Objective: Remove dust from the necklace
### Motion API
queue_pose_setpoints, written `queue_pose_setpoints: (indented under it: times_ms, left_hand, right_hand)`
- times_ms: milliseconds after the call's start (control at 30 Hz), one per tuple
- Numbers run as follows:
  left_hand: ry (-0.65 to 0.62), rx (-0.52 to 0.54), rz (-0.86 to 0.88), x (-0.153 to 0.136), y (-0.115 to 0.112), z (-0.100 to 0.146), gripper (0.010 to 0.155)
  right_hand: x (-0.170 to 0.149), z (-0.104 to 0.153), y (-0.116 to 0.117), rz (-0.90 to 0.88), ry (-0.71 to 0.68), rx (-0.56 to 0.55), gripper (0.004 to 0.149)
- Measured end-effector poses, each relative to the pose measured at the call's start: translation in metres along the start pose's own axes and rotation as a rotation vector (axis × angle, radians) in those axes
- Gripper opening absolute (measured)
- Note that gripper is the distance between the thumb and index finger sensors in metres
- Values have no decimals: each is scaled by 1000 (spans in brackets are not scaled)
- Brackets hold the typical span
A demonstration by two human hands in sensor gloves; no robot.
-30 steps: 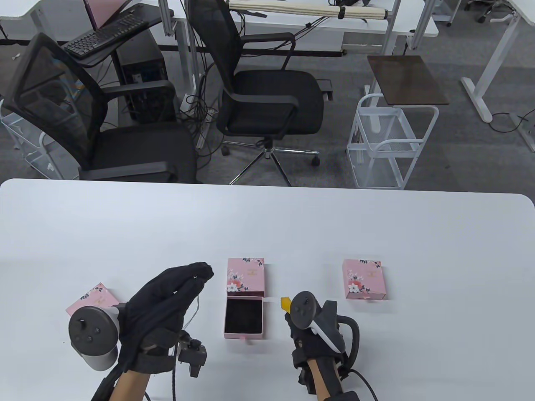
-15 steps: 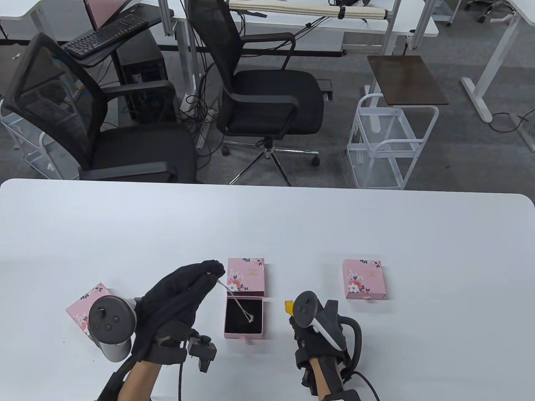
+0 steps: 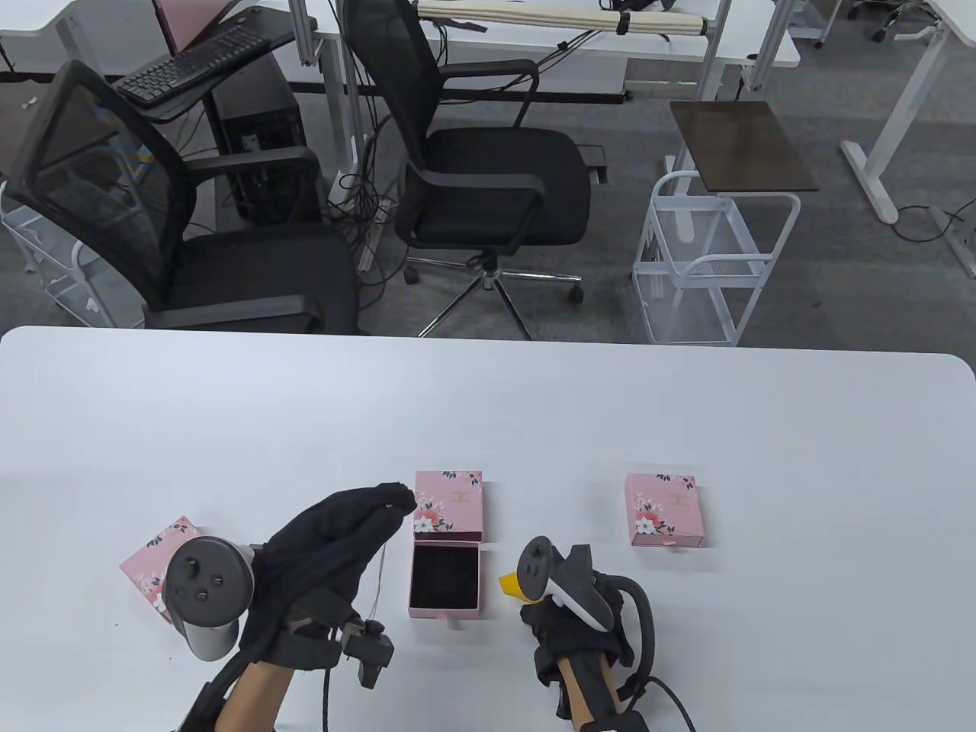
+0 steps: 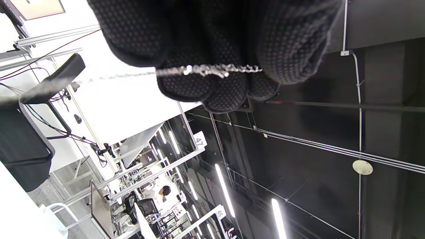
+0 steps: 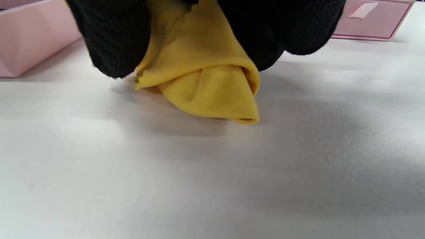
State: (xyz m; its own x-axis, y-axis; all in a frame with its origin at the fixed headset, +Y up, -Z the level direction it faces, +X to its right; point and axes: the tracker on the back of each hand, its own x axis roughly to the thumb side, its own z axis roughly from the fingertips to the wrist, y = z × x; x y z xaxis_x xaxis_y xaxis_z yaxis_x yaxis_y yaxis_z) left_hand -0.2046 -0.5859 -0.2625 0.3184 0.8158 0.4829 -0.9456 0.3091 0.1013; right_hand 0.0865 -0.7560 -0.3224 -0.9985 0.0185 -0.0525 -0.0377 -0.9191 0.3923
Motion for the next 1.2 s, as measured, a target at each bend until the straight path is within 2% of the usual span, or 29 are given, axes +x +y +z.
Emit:
queue_pose_setpoints:
  times_ms: [300, 400, 600, 733, 933, 1033, 1133, 1200]
  left_hand:
    - [14, -21, -13, -7, -8, -4, 36]
    - [18, -29, -21, -9, -11, -5, 36]
    - [29, -50, -25, -12, -14, -6, 36]
    - [28, -53, -13, -11, -12, -6, 36]
    - [19, -37, 1, -7, -6, -5, 36]
    - [20, -26, 6, -7, -3, -5, 37]
    - [25, -9, 9, -9, 1, -6, 37]
    - [28, 6, 13, -9, 5, -6, 37]
  right_hand:
    - [-2, 18, -20, -92, -71, -21, 77]
    - [-4, 27, -31, -137, -130, -74, 76]
    - [2, 55, -61, -458, -413, -247, 70]
    - [23, 71, -76, -569, -589, -263, 67]
    - [60, 80, -96, -642, -723, -288, 69]
    - [76, 79, -101, -644, -772, -327, 55]
    - [81, 71, -102, -653, -739, -397, 36]
    - [80, 67, -102, -641, -740, -384, 35]
